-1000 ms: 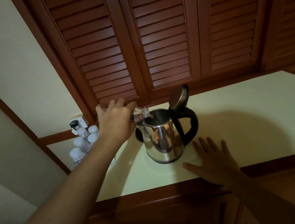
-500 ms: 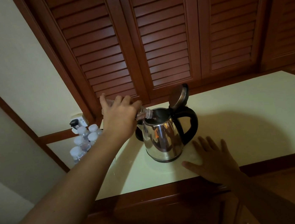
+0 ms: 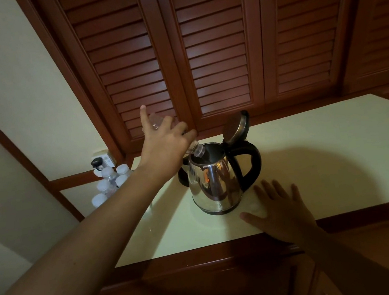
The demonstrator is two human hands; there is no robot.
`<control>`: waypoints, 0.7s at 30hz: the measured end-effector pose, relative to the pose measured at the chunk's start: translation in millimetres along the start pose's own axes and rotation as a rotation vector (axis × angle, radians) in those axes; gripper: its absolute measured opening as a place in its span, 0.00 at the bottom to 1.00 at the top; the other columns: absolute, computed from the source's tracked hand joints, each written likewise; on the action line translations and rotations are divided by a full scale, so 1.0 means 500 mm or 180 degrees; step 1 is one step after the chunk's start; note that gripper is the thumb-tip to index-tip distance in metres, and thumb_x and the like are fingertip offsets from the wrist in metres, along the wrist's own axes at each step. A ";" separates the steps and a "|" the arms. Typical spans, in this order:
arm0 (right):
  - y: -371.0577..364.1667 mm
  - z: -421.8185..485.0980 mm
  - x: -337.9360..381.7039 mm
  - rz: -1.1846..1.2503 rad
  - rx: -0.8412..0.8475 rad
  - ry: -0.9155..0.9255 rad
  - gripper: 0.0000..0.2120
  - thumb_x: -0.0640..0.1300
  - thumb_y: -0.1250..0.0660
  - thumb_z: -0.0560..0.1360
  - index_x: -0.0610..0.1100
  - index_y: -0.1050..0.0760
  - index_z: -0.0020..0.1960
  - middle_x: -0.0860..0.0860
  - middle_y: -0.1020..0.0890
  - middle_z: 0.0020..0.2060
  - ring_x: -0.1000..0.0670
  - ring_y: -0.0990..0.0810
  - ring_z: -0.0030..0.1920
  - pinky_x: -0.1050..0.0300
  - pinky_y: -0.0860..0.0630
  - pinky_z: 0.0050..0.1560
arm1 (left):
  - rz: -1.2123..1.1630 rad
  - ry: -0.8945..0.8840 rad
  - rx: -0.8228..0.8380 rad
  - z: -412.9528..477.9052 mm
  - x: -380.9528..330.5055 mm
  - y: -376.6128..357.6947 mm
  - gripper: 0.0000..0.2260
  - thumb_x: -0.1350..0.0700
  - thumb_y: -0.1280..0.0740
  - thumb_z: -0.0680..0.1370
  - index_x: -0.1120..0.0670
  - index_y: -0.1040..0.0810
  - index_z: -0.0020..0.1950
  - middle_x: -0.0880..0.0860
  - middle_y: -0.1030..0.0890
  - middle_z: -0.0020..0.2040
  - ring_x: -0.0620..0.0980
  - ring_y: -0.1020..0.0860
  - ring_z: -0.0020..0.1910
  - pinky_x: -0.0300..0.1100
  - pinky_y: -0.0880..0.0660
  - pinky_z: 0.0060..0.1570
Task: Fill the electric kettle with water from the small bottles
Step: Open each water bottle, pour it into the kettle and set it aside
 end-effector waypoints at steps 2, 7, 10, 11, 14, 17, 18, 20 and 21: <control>0.002 -0.001 0.000 0.0034 -0.0040 0.0000 0.50 0.82 0.62 0.69 0.53 0.55 0.82 0.50 0.55 0.82 0.46 0.59 0.81 0.33 0.62 0.77 | 0.0056 -0.0191 -0.0008 0.003 -0.002 0.002 0.25 0.60 0.24 0.73 0.47 0.20 0.70 0.52 0.19 0.61 0.61 0.26 0.69 0.85 0.49 0.68; 0.011 -0.004 -0.002 0.0223 -0.0249 0.0033 0.45 0.80 0.57 0.72 0.54 0.48 0.80 0.50 0.47 0.82 0.46 0.53 0.81 0.35 0.57 0.78 | 0.0361 -0.0582 -0.0089 0.005 -0.009 0.000 0.20 0.58 0.25 0.77 0.46 0.19 0.68 0.50 0.18 0.59 0.60 0.27 0.71 0.85 0.49 0.69; 0.018 -0.013 0.002 0.0263 -0.0302 0.0133 0.38 0.75 0.54 0.75 0.55 0.42 0.78 0.51 0.42 0.80 0.46 0.50 0.81 0.36 0.55 0.78 | 0.0444 -0.0651 -0.0124 0.006 -0.011 -0.003 0.21 0.57 0.23 0.75 0.46 0.20 0.67 0.51 0.18 0.58 0.60 0.28 0.70 0.85 0.49 0.69; 0.021 -0.015 0.004 0.0279 -0.0282 0.0161 0.36 0.74 0.52 0.76 0.55 0.41 0.78 0.51 0.41 0.80 0.47 0.49 0.81 0.37 0.56 0.79 | 0.0461 -0.0666 -0.0130 0.007 -0.011 -0.003 0.22 0.57 0.23 0.75 0.46 0.20 0.68 0.51 0.18 0.58 0.59 0.28 0.70 0.85 0.50 0.69; 0.029 -0.019 0.009 0.0286 -0.0279 0.0246 0.28 0.68 0.49 0.79 0.57 0.36 0.75 0.53 0.39 0.79 0.48 0.49 0.81 0.39 0.56 0.79 | 0.0525 -0.0702 -0.0147 0.008 -0.014 -0.003 0.23 0.57 0.23 0.75 0.46 0.21 0.69 0.50 0.19 0.60 0.60 0.29 0.72 0.85 0.51 0.69; 0.027 -0.022 0.008 0.0357 -0.0311 0.0318 0.23 0.65 0.47 0.81 0.58 0.31 0.71 0.54 0.36 0.78 0.48 0.47 0.80 0.41 0.53 0.79 | 0.0456 -0.0476 -0.0143 0.006 -0.010 0.004 0.23 0.57 0.26 0.77 0.47 0.23 0.72 0.50 0.18 0.59 0.59 0.25 0.67 0.85 0.53 0.69; 0.025 -0.022 0.006 0.0400 -0.0352 0.0337 0.23 0.65 0.47 0.80 0.58 0.29 0.70 0.54 0.34 0.77 0.48 0.44 0.80 0.41 0.50 0.78 | 0.0419 -0.0306 -0.0118 0.004 -0.006 0.006 0.24 0.56 0.27 0.77 0.48 0.25 0.73 0.50 0.17 0.59 0.58 0.23 0.65 0.84 0.54 0.70; 0.025 -0.023 0.004 0.0473 -0.0518 0.0348 0.24 0.65 0.46 0.79 0.54 0.24 0.66 0.53 0.26 0.70 0.47 0.34 0.76 0.43 0.41 0.75 | 0.0234 0.0111 -0.0010 -0.007 0.005 0.007 0.25 0.52 0.27 0.76 0.52 0.26 0.72 0.51 0.15 0.57 0.59 0.20 0.60 0.82 0.49 0.71; 0.027 -0.023 0.002 0.0543 -0.0640 0.0338 0.25 0.65 0.45 0.78 0.52 0.22 0.63 0.52 0.21 0.65 0.47 0.28 0.71 0.44 0.36 0.71 | 0.0080 0.0331 0.0070 -0.015 0.012 0.006 0.25 0.48 0.26 0.75 0.53 0.26 0.69 0.52 0.14 0.55 0.59 0.19 0.58 0.78 0.44 0.71</control>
Point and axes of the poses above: each hand's wrist, its own z-axis towards the middle knuckle, its own y-axis out of the back of the hand, x = y × z, the point moved 5 cm from there along z, towards the middle knuckle
